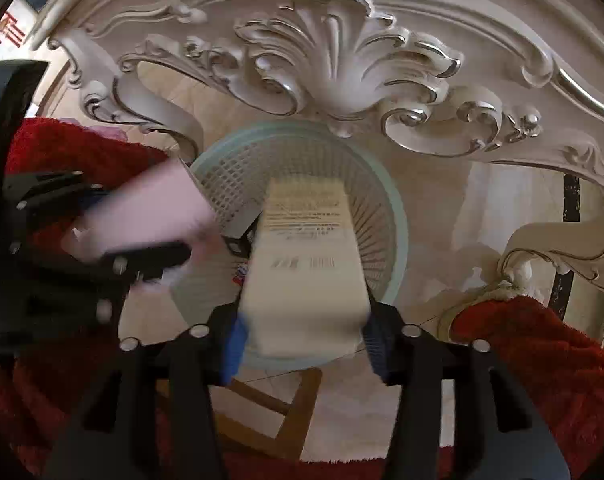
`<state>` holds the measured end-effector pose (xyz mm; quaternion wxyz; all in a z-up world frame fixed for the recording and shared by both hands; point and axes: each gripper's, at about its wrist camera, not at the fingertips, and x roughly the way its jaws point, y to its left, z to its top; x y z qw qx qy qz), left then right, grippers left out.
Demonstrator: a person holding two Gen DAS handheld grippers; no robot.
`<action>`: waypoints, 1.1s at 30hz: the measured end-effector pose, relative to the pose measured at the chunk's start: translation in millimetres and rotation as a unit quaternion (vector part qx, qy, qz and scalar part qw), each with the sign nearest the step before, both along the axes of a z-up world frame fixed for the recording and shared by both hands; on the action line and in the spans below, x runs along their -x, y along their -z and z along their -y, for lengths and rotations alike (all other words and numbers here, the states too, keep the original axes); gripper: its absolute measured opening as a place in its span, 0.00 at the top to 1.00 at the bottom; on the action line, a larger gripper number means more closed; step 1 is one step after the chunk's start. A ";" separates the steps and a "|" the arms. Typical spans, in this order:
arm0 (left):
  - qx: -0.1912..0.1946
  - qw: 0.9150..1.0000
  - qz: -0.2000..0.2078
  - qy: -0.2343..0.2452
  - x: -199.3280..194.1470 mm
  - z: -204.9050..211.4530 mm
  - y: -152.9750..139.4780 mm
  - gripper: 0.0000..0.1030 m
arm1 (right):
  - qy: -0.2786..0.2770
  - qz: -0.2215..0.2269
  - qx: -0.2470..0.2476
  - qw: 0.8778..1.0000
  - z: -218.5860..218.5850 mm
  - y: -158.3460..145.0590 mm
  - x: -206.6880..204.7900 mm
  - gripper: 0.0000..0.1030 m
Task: Collect trash
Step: 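Carry both boxes over the wastebasket and open both tools, then move both open tools back over the table toward the black box and snack bar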
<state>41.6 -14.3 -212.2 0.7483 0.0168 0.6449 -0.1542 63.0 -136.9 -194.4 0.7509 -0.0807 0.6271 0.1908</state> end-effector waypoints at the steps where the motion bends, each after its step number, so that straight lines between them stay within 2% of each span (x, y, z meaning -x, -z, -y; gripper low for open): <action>1: 0.003 1.000 0.007 -0.003 1.7 -2.1 -2.4 0.12 | 0.002 0.007 0.002 1.000 2.0 0.9 -0.5 0.39; 2: 0.013 1.000 0.016 -0.009 2.4 -5.8 -6.8 0.09 | 0.005 0.013 -0.004 1.000 4.6 -2.3 0.8 0.37; 7: 0.042 0.996 0.076 -0.032 10.2 -20.9 -36.5 0.09 | 0.012 0.025 -0.039 0.999 26.0 -29.1 9.4 0.37; 9: 0.053 0.992 0.104 -0.039 13.5 -25.7 -54.9 0.09 | 0.006 0.035 -0.055 0.998 29.1 -46.6 14.5 0.37; 11: 0.067 0.987 0.138 -0.044 17.6 -27.6 -77.0 0.09 | 0.004 0.061 -0.087 0.994 33.6 -77.1 20.6 0.37; 13: 0.084 0.980 0.176 -0.045 19.2 -36.3 -107.4 0.09 | 0.009 0.105 -0.130 0.986 41.6 -114.8 21.0 0.37; 15: 0.076 0.970 0.224 -0.055 14.1 -48.5 -143.0 0.09 | 0.028 0.176 -0.154 0.972 50.2 -155.2 10.1 0.36; 16: 0.069 0.965 0.247 -0.060 7.6 -55.5 -159.2 0.09 | 0.038 0.202 -0.155 0.966 51.9 -166.3 2.0 0.30; 19: 0.036 0.948 0.306 -0.077 -31.0 -76.0 -197.5 0.09 | 0.087 0.272 -0.135 0.949 53.1 -194.2 -45.3 0.27; 22: 0.016 0.938 0.334 -0.087 -83.1 -92.2 -218.0 0.09 | 0.129 0.276 -0.146 0.941 44.6 -202.1 -102.5 0.27; 24: 0.028 0.937 0.337 -0.086 -113.8 -102.5 -225.1 0.09 | 0.147 0.277 -0.141 0.939 29.5 -203.1 -141.1 0.27; 27: 0.043 0.938 0.337 -0.067 -169.0 -114.3 -232.9 0.09 | 0.150 0.292 -0.104 0.939 4.7 -201.9 -185.3 0.27; 30: 0.022 0.938 0.343 -0.043 -215.4 -118.4 -230.8 0.09 | 0.156 0.281 -0.089 0.943 -6.6 -189.6 -227.4 0.27; 33: 0.009 0.942 0.335 -0.008 -260.7 -123.4 -226.6 0.09 | 0.163 0.257 -0.065 0.950 -19.9 -172.4 -270.8 0.27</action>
